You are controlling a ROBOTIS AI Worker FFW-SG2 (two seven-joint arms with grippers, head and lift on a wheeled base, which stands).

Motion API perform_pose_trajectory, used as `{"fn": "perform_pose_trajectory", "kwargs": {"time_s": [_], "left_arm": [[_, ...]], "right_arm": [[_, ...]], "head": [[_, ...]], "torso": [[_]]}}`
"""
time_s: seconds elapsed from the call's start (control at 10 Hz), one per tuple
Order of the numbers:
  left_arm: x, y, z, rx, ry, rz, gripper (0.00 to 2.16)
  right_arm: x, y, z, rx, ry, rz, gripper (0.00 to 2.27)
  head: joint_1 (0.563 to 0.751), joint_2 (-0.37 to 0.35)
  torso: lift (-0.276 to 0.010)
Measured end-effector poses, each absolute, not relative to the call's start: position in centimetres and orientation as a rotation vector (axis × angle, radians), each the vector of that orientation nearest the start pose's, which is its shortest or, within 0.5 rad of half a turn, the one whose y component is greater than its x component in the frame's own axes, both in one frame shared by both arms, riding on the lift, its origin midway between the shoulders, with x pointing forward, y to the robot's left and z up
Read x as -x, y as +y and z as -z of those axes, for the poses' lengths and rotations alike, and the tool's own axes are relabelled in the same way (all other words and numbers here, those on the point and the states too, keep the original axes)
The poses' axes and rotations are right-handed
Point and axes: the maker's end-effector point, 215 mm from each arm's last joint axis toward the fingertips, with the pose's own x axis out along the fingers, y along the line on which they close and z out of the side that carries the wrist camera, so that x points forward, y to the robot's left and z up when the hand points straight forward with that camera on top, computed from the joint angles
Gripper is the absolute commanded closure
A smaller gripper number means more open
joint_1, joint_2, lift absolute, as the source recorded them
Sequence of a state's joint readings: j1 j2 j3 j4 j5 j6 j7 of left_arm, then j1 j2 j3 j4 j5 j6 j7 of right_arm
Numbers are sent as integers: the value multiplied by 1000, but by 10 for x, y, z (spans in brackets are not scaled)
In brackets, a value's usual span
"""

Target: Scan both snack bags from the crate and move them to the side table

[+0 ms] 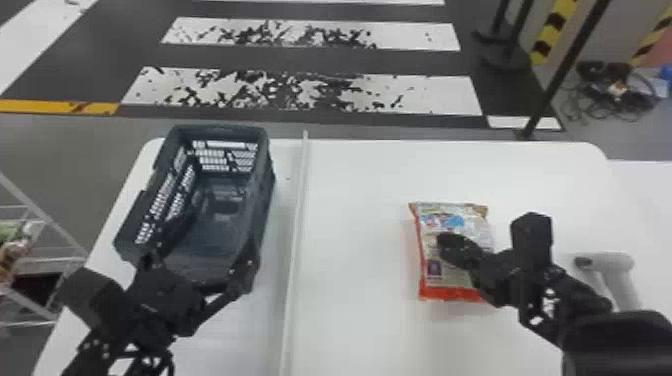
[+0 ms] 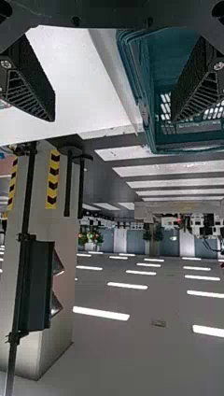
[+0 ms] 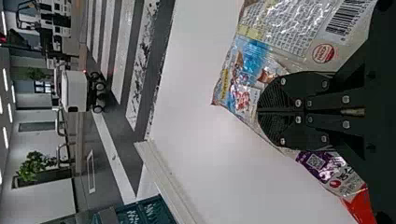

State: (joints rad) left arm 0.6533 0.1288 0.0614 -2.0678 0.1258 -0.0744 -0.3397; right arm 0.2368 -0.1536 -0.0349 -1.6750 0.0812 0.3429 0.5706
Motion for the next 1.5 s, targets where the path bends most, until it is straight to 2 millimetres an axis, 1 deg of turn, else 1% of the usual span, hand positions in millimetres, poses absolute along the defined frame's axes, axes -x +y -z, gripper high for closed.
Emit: {"fn": "perform_pose_trajectory", "kwargs": {"time_s": [0.2,0.7,1.2,1.3,1.4,1.5], "left_arm": [[-385,197,363,-1,80,352,83],[-385,197,364,-2,81,353,83],[-384,197,364,-2,82,353,83],[-384,198,364,-2,82,353,83],[-384,198,364,-3,81,352,83],[-384,198,364,-3,83,351,83]], "right_arm": [[-454,-208,520,103,532,-499,2253],[-452,-243,524,134,550,-476,2253],[-452,-268,523,160,551,-458,2250],[-451,-270,518,150,539,-454,2078],[-448,-267,505,133,512,-451,1592],[-446,-264,485,114,475,-447,542]], "head": [[695,-12],[695,-58],[695,-94],[695,-98],[695,-95],[695,-92]], "torso": [[-75],[-75],[-75],[-75],[-75],[-75]]}}
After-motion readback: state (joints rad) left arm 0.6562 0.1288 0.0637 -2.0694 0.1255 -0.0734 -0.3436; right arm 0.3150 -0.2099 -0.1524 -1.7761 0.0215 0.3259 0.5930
